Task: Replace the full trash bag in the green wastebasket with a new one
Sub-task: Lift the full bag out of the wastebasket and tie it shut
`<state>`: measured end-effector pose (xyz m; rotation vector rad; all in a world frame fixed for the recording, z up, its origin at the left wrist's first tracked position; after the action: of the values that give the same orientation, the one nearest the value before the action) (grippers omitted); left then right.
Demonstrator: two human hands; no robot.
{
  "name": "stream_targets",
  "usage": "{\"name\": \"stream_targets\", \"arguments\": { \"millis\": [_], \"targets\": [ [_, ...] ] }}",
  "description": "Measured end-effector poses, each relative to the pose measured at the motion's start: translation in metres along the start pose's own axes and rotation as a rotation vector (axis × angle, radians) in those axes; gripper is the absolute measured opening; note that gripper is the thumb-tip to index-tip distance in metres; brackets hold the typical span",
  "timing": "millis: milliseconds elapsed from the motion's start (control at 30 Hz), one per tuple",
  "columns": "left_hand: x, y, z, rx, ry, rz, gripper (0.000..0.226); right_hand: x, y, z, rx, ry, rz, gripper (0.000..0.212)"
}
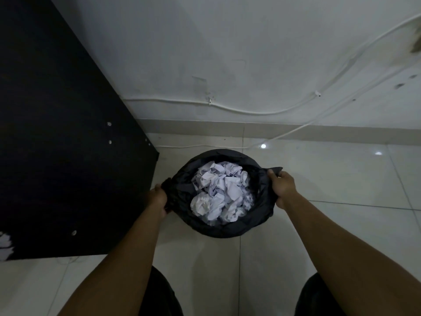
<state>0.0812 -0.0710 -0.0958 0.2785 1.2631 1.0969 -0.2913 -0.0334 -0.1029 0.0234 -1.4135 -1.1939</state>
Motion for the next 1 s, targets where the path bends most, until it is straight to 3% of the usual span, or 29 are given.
{"name": "stream_targets", "arguments": {
  "millis": [100,167,267,367,500,667,800,933,1000],
  "targets": [
    [-0.006,0.015,-0.008,0.145,-0.031,0.067,0.056,-0.011,0.016,0.000,0.136,-0.017,-0.188,0.037],
    [-0.009,0.027,-0.010,0.263,-0.212,0.089,0.057,-0.014,0.028,-0.001,0.244,-0.002,-0.290,0.033],
    [-0.003,0.025,0.000,0.289,-0.363,0.121,0.054,-0.004,0.033,-0.006,0.337,0.051,-0.297,0.025],
    [-0.013,0.010,0.003,0.232,-0.173,0.060,0.040,0.005,0.016,0.002,0.211,0.016,-0.244,0.025],
    [-0.020,0.001,-0.002,0.160,0.109,0.036,0.038,0.014,-0.002,0.016,0.078,0.020,-0.054,0.027],
    [-0.031,0.022,-0.021,0.389,0.250,0.104,0.052,0.027,0.015,0.015,0.161,-0.060,-0.003,0.018],
    [-0.052,0.038,-0.026,0.447,0.106,-0.034,0.047,0.055,0.030,0.004,0.273,-0.157,0.063,0.012],
    [-0.078,0.049,-0.025,0.303,-0.073,-0.353,0.025,0.073,0.044,-0.001,0.332,-0.134,0.167,0.018],
    [-0.084,0.066,-0.032,0.316,-0.085,-0.453,0.020,0.075,0.051,-0.009,0.338,-0.107,0.215,0.022]
  ]
}}
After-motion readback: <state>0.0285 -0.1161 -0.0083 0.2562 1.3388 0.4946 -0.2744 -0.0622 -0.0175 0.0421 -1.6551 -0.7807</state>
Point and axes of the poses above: each hand's wrist, its own y-axis away from the middle knuckle, its own z-axis out of the back of the hand, x = y × z, the point moved 8 cm from there along -y, towards the middle knuckle, and after that the axes turned 12 degrees about -x, right-handed, at the moved point
